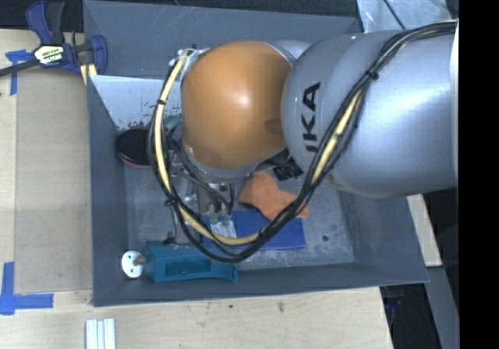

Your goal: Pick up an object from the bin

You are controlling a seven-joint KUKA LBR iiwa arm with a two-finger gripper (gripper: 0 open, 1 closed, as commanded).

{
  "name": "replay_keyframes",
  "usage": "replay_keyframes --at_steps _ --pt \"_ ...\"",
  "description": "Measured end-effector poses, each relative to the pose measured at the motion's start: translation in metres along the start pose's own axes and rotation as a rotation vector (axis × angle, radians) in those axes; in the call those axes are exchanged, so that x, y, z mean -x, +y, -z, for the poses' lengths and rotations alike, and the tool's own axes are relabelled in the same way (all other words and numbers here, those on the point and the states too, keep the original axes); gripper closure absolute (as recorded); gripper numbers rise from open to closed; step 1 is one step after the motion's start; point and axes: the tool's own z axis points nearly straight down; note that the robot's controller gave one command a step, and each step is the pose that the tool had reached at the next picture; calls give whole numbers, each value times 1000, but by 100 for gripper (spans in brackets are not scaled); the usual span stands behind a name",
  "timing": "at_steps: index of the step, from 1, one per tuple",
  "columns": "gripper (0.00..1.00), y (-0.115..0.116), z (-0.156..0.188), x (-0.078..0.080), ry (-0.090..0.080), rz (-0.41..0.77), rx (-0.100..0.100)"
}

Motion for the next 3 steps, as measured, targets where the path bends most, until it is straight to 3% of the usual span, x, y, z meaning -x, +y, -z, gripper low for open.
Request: replay_keyframes --at_steps 1,3 --pt "0 -27 -41 27 -3 -86 1" --pt "0 -76 -78 35 1 -5 -2"
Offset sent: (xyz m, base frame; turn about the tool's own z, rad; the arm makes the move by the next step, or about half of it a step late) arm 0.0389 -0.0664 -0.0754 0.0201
